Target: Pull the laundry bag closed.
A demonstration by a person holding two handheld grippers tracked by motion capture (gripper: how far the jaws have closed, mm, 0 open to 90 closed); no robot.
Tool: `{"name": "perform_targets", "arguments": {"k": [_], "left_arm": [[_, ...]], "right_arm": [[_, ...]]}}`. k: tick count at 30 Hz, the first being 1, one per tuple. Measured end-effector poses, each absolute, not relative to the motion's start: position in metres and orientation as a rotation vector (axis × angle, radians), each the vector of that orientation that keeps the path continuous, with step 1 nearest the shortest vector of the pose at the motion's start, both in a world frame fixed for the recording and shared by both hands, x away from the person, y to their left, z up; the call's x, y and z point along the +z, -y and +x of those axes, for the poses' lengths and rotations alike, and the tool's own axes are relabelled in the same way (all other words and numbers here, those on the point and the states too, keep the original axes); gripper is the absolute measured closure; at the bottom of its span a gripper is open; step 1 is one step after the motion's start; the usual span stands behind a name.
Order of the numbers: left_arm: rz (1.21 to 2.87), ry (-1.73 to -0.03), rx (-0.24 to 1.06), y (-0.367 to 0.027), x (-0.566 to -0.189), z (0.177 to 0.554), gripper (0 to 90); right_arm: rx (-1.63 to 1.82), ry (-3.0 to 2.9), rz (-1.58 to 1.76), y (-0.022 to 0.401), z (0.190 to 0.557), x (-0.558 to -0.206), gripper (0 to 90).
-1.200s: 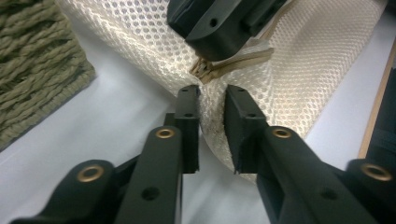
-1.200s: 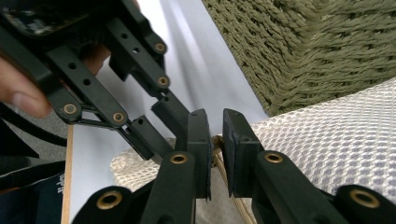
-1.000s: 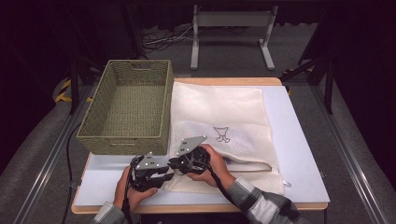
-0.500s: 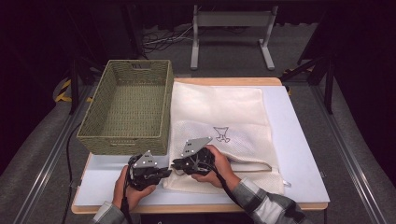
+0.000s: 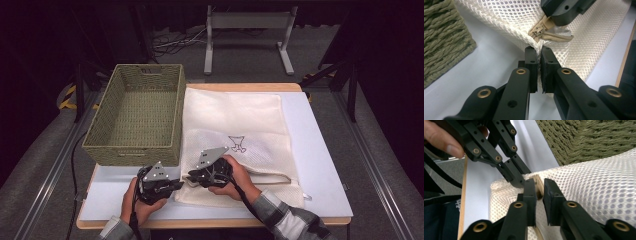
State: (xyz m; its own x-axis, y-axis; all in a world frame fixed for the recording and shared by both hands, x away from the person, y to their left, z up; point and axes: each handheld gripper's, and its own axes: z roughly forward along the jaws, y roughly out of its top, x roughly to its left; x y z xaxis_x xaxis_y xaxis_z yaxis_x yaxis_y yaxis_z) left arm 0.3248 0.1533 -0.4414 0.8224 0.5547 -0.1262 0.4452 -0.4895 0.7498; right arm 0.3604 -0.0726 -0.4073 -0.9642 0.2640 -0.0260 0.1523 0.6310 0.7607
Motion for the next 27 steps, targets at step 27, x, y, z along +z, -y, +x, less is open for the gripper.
{"name": "perform_targets", "arguments": {"k": [27], "left_arm": [[2.142,-0.717,0.184,-0.1550,-0.4364,0.3237,85.8]], "right_arm": [[1.123,-2.717,0.247,0.0638,0.3589,-0.4119,82.2]]}}
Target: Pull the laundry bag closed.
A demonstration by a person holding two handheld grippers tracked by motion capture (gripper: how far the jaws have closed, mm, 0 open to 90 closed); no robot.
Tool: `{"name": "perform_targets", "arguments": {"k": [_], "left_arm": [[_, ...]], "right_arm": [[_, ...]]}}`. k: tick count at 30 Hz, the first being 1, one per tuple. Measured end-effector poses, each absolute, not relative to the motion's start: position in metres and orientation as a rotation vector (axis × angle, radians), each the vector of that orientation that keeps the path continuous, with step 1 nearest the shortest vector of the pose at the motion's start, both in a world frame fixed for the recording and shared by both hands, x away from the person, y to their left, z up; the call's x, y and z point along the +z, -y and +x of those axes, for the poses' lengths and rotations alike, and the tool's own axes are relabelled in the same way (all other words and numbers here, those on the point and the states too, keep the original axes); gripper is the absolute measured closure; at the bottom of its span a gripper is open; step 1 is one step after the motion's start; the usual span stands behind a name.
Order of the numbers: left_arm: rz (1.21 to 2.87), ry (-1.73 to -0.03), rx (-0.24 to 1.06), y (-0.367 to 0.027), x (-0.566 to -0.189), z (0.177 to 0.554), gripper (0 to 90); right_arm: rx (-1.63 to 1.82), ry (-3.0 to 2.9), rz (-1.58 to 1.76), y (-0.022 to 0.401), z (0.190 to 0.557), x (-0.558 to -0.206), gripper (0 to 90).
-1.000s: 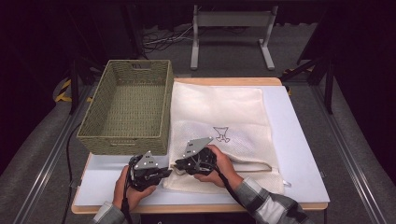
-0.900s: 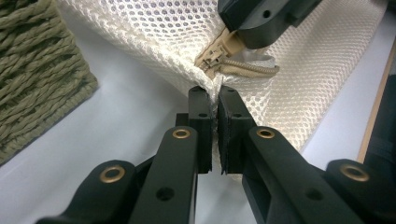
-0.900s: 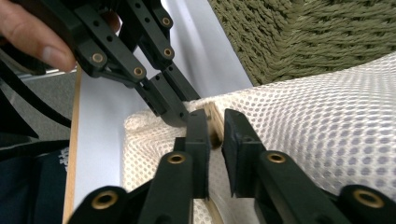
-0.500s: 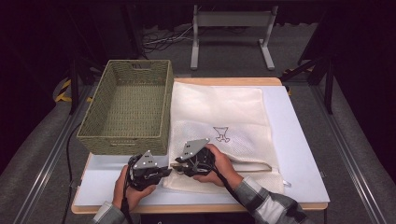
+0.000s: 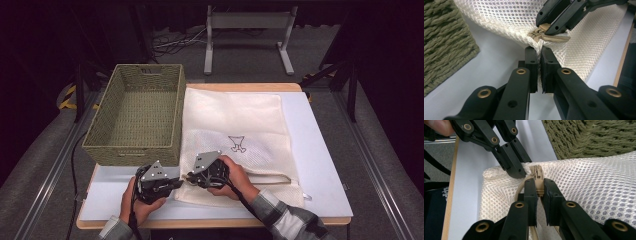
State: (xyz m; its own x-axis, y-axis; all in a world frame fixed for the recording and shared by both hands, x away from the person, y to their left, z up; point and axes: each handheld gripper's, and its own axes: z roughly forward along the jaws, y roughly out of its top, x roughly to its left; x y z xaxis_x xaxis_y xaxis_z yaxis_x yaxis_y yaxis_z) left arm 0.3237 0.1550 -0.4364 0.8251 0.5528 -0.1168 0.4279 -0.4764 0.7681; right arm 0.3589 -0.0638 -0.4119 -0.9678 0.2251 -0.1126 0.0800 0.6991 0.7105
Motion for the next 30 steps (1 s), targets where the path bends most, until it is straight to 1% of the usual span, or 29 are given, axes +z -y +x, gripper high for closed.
{"name": "perform_targets", "arguments": {"k": [5,9,13,18,30], "left_arm": [[2.145,-0.712,0.193,-0.155,-0.435,0.323,86.1],[2.115,-0.722,0.163,-0.158,-0.435,0.325,86.4],[2.120,-0.723,0.170,-0.158,-0.434,0.325,86.7],[2.093,-0.739,0.151,-0.161,-0.434,0.325,86.9],[2.098,-0.732,0.159,-0.161,-0.434,0.324,86.9]], "right_arm": [[1.117,-2.709,0.237,0.065,0.358,-0.411,82.3],[1.106,-2.702,0.225,0.065,0.357,-0.410,82.3],[1.105,-2.696,0.227,0.067,0.356,-0.410,82.3],[1.075,-2.691,0.209,0.069,0.354,-0.408,82.4],[1.054,-2.707,0.198,0.079,0.352,-0.409,82.4]]}}
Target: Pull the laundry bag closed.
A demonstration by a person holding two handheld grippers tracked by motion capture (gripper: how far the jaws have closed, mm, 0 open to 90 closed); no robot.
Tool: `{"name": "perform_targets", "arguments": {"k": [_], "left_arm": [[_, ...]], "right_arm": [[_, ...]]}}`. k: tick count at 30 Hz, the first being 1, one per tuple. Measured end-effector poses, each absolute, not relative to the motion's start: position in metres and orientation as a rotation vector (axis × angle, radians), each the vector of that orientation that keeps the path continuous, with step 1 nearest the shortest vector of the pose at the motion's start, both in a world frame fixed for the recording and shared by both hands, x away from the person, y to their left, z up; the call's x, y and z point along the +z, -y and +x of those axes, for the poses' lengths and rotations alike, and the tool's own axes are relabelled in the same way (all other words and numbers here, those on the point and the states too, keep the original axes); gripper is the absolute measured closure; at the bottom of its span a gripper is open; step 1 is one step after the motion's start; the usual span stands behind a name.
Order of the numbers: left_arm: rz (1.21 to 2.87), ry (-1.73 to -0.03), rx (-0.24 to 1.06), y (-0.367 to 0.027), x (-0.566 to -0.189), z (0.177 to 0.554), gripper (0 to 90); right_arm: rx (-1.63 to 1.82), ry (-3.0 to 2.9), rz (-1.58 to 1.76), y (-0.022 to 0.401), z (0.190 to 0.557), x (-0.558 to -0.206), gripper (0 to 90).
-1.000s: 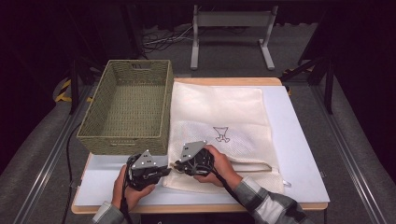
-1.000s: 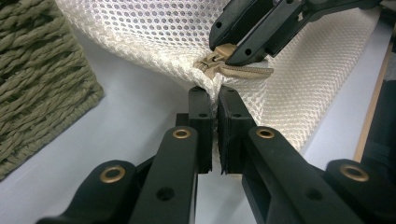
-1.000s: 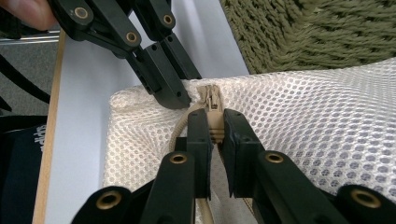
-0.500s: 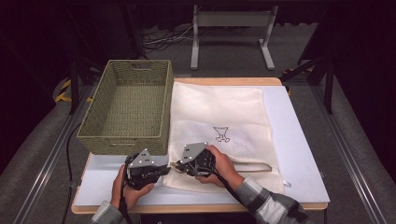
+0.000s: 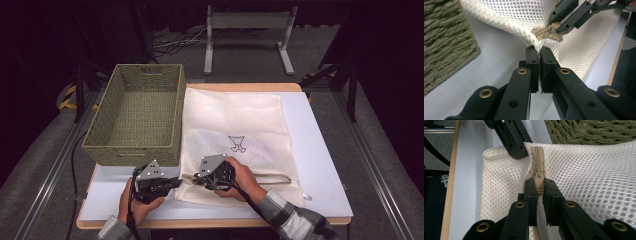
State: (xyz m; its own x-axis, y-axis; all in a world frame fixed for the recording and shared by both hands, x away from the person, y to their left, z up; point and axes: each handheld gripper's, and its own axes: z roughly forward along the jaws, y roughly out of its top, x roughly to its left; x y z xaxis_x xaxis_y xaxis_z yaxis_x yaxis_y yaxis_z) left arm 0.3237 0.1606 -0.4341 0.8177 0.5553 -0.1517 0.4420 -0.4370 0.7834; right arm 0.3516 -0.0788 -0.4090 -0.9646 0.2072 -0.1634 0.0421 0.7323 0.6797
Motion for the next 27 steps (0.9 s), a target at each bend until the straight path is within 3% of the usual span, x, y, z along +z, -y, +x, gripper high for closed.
{"name": "perform_targets", "arguments": {"k": [27], "left_arm": [[2.114,-0.717,0.205,-0.162,-0.432,0.320,86.9]], "right_arm": [[0.984,-2.732,0.211,0.101,0.349,-0.416,82.4]]}}
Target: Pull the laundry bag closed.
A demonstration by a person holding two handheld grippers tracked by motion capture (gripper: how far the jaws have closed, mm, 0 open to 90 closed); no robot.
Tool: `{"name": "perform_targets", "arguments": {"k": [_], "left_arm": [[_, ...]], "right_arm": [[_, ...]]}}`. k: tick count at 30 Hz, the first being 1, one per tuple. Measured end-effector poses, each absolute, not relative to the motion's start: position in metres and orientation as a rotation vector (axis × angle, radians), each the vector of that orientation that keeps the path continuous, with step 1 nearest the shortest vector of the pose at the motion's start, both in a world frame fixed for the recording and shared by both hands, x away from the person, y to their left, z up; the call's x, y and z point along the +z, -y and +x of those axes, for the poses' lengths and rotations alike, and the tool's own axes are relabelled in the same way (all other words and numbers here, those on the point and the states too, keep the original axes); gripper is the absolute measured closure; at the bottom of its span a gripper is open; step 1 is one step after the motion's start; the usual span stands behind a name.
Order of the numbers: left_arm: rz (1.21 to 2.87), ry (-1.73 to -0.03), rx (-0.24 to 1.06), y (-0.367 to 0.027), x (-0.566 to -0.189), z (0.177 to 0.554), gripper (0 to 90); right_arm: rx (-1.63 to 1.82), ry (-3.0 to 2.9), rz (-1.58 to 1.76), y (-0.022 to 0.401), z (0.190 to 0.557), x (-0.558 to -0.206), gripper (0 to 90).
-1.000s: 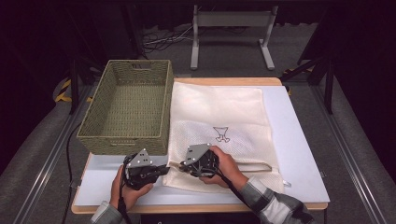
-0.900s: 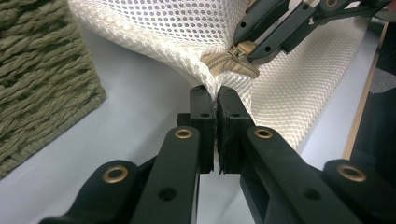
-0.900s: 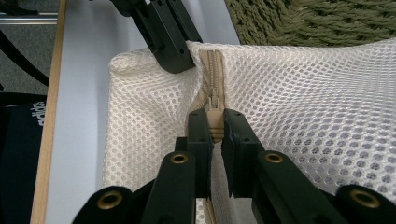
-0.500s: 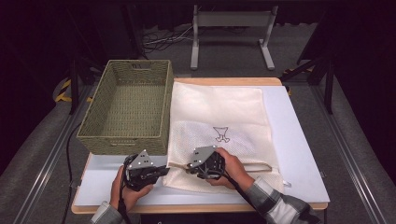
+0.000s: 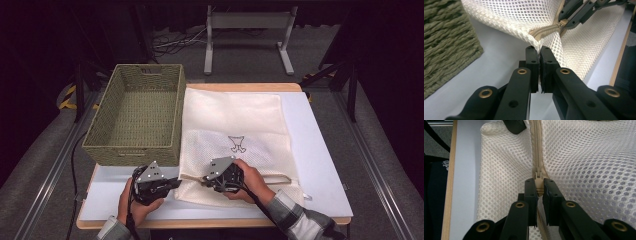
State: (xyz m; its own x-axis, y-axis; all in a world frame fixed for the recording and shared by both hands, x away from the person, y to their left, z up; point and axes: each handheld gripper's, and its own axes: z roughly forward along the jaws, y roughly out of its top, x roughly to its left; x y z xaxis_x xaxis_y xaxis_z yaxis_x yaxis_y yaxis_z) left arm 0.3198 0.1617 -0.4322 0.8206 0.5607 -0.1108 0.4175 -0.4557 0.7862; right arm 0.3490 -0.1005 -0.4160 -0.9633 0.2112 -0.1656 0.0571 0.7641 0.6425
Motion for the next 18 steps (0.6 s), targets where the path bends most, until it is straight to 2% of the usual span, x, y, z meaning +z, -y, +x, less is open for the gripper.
{"name": "perform_targets", "arguments": {"k": [18], "left_arm": [[2.113,-0.713,0.190,-0.1631,-0.4337,0.3190,86.8]], "right_arm": [[0.995,-2.741,0.215,0.1067,0.3472,-0.4202,82.4]]}}
